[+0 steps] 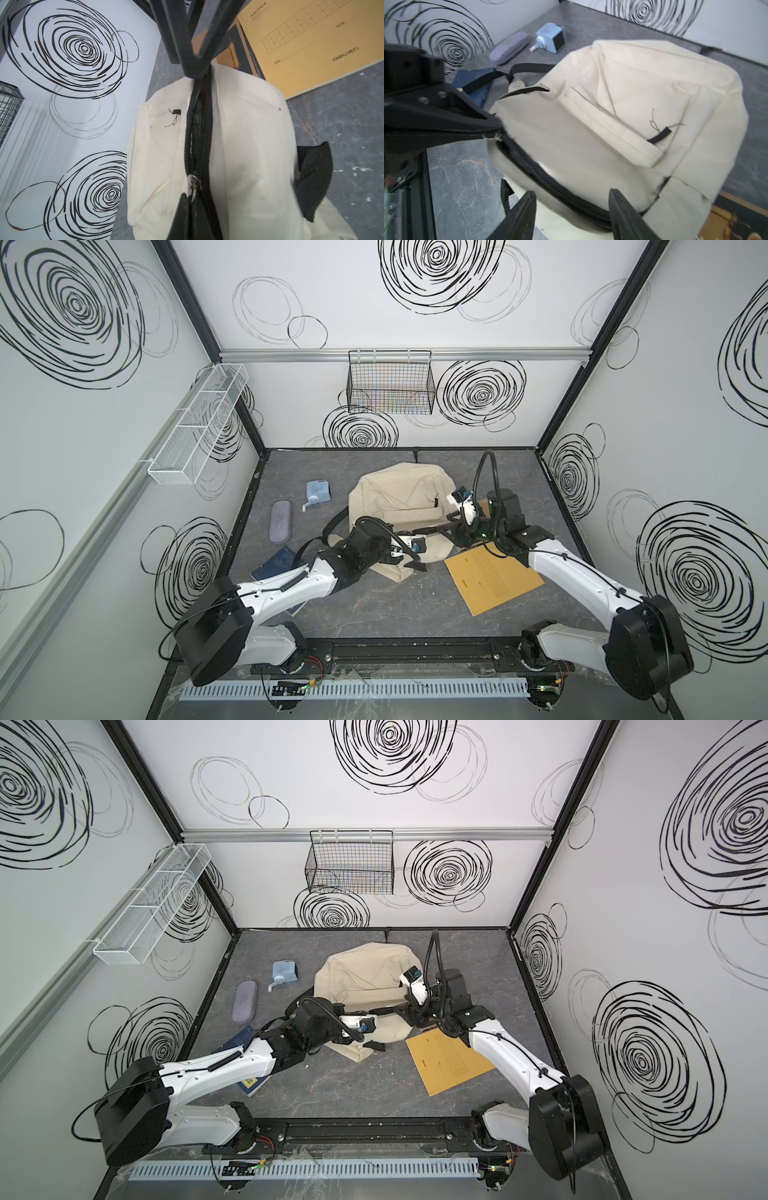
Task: Pack books, pencil case, and school supplies into a backpack
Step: Unzip the student bag at the center of the table.
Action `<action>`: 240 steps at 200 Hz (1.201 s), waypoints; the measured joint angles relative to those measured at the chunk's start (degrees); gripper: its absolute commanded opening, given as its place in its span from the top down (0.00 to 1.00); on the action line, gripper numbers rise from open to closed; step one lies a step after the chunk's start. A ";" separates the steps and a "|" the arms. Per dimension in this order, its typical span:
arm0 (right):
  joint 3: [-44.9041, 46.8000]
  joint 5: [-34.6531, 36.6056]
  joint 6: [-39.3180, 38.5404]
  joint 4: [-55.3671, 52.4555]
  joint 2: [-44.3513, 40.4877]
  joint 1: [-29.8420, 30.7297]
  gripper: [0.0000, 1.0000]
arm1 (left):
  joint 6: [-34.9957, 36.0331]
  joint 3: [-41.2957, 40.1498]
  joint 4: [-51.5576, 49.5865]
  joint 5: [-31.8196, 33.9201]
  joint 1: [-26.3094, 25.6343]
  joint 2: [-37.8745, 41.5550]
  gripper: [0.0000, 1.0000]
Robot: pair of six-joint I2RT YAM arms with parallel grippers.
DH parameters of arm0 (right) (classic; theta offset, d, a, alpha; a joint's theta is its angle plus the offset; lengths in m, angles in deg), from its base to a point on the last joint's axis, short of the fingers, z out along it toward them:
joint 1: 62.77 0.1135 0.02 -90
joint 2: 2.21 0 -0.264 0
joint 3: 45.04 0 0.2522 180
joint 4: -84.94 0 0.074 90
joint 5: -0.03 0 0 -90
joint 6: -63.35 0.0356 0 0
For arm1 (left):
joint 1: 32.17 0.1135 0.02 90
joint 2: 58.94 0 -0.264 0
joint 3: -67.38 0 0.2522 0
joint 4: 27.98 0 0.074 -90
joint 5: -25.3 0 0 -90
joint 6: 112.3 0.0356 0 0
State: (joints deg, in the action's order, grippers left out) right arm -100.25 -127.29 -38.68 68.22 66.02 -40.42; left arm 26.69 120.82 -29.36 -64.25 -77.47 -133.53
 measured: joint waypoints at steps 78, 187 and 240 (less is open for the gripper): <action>1.03 -4.02 -20.65 6.27 3.15 3.82 0.38 | 0.02 0.02 -0.76 -3.23 0.50 0.00 1.00; -1.55 -6.03 -25.40 5.68 9.31 5.90 1.00 | 0.04 0.00 -0.76 -3.98 1.18 0.28 1.00; -0.83 -3.80 -24.76 5.99 7.30 6.54 1.00 | 0.87 -0.72 -0.76 -3.61 1.40 2.08 1.00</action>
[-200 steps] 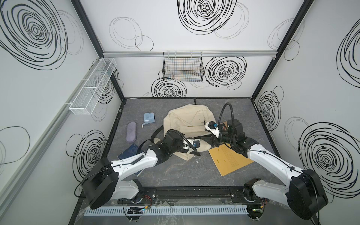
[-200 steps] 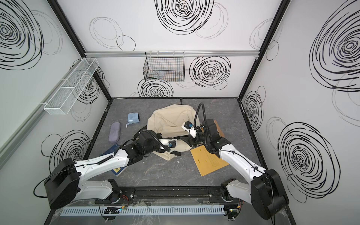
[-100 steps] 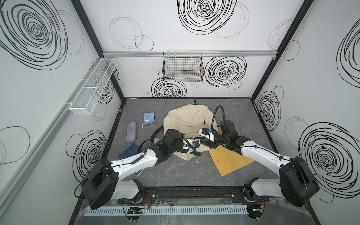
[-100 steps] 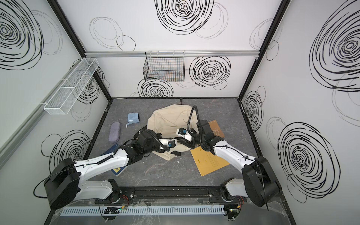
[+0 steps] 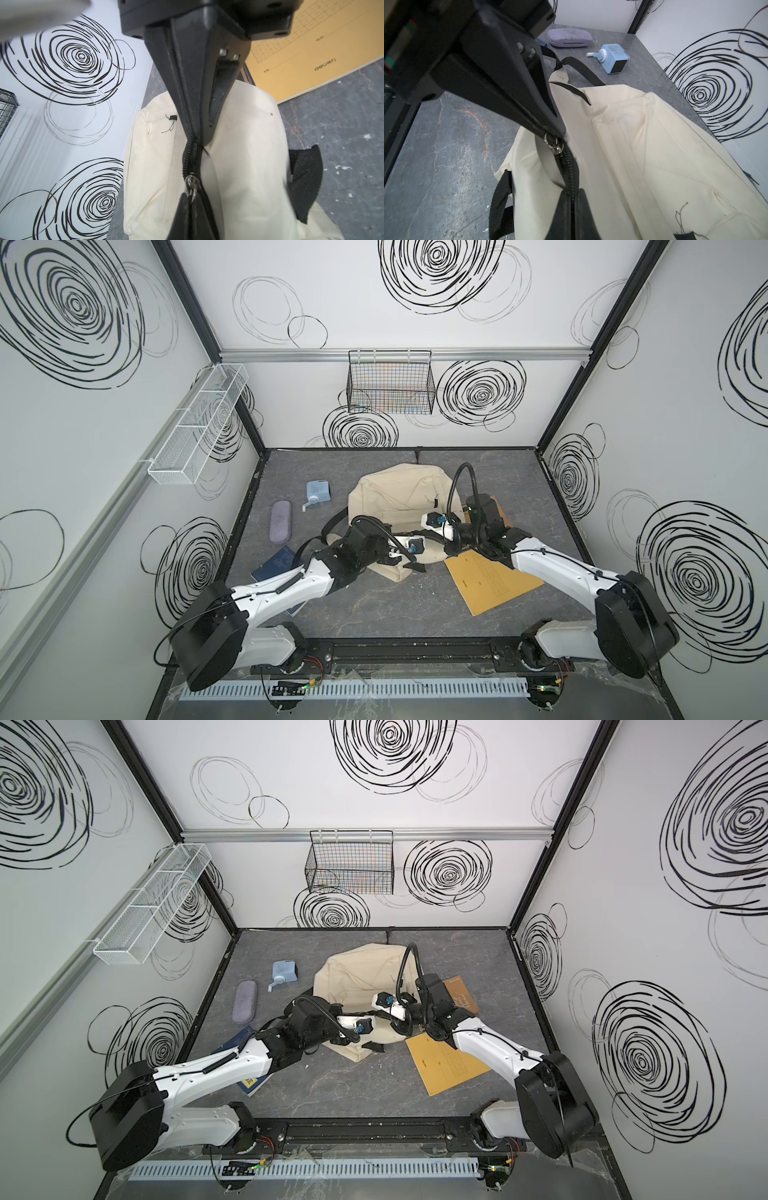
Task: Pack books, pencil case, and school supplies into a backpack
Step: Unzip the student bag at the center of the table.
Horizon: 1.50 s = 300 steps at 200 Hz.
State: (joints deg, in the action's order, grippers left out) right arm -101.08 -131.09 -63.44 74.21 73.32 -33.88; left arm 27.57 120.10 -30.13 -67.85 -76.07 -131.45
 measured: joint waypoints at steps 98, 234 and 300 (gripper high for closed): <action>4.63 6.27 2.34 1.55 -6.29 -0.02 1.00 | 6.60 -8.31 2.10 -3.72 10.78 7.32 1.00; 8.39 8.37 1.92 0.04 -12.48 -0.28 1.00 | 6.43 -13.86 17.27 -9.05 25.11 -1.99 1.00; 8.39 8.31 1.84 0.33 -11.69 0.24 1.00 | 4.79 -14.32 24.28 -8.68 26.29 -7.08 0.98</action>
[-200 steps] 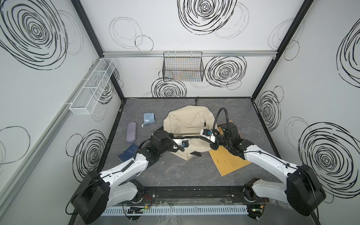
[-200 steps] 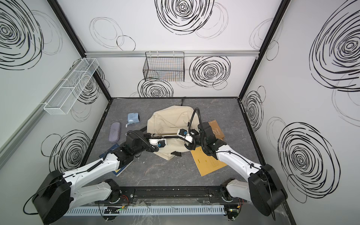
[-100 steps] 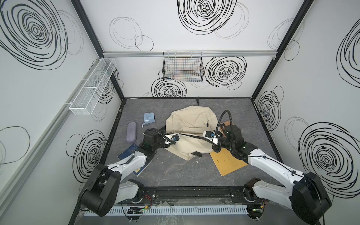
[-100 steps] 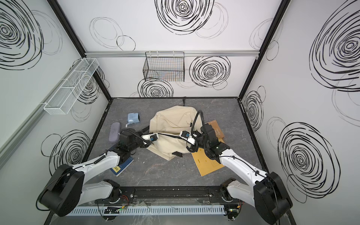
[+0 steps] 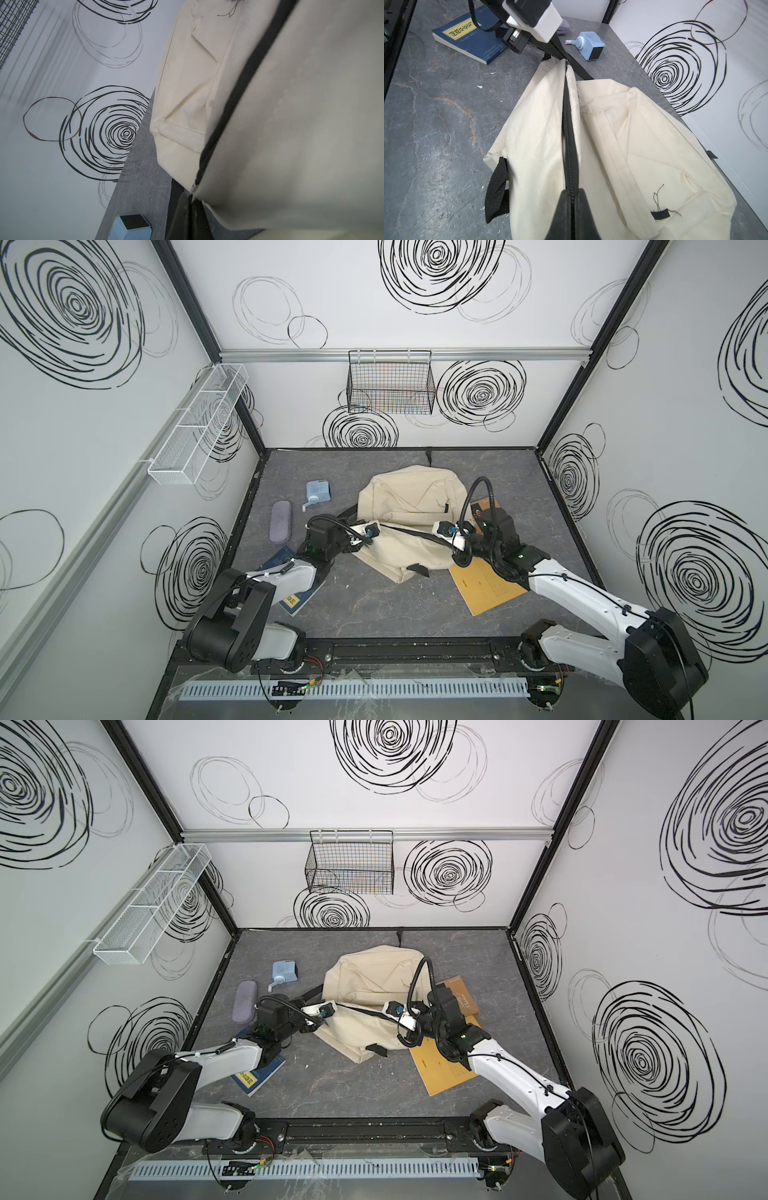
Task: Pack books, pencil case, and school supplies into a backpack
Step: Unzip the student bag at the center of the table.
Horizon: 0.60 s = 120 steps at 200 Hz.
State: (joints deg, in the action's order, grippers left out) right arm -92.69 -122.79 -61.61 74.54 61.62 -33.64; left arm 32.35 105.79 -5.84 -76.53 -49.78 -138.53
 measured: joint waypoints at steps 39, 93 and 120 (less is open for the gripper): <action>0.00 0.63 -0.04 -0.04 0.04 0.74 1.00 | -1.81 -0.07 -0.07 3.69 0.37 2.21 0.13; 0.00 1.51 -0.61 0.00 0.48 1.99 1.00 | -2.97 -0.37 -1.70 6.23 2.10 9.27 0.13; 0.00 1.62 -0.98 0.04 2.45 3.10 1.00 | -3.54 1.55 -6.82 5.66 3.32 13.49 0.13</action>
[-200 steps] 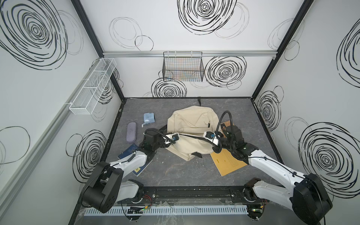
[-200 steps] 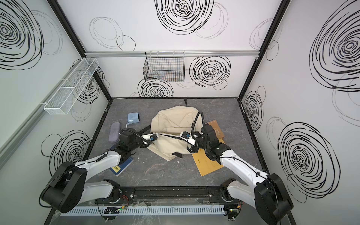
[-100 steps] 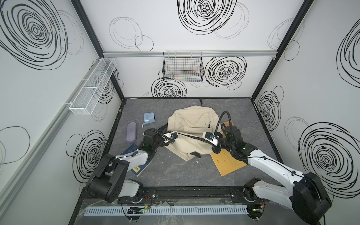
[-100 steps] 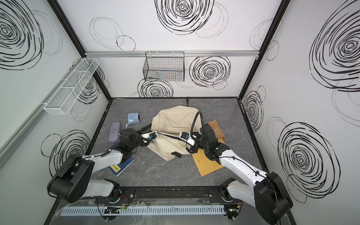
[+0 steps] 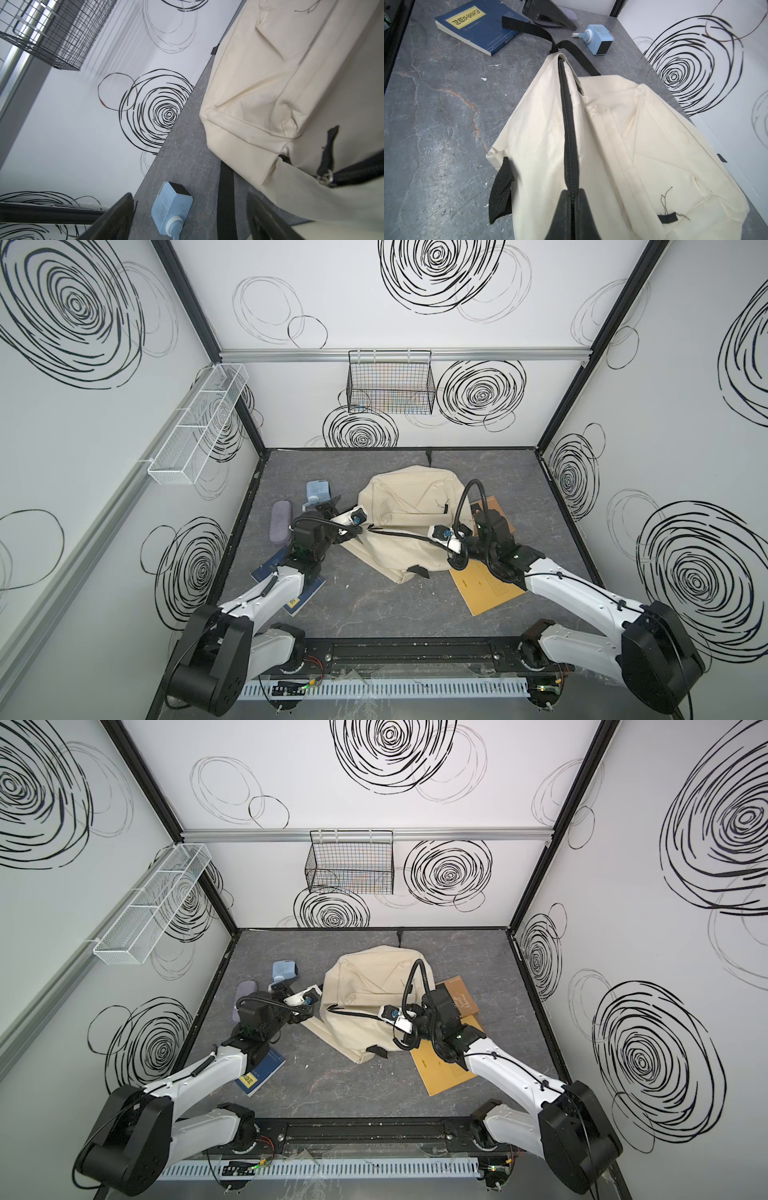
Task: Pack books, pencil case, and school supplies into a backpack
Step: Unzip the student bag at the center of the table, then open the student bag at the center of the table.
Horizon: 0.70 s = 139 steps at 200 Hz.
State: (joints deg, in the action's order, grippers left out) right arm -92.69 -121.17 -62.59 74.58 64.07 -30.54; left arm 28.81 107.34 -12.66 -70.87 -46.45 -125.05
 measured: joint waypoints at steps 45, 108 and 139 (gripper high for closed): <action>-0.13 0.85 -0.02 0.55 4.44 1.62 1.00 | 0.20 7.45 -11.43 -8.11 -3.15 6.54 0.11; 1.27 7.56 5.79 7.32 0.70 3.89 0.99 | 1.77 10.47 -21.79 -10.73 -17.64 -0.68 0.13; 3.50 11.45 6.10 12.68 -1.77 4.15 0.99 | -0.79 14.93 -21.16 -10.45 -19.93 -8.00 0.15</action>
State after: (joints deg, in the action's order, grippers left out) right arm -89.19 -109.72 -56.49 87.26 62.30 -26.39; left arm 28.03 122.27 -33.82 -81.32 -66.39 -133.05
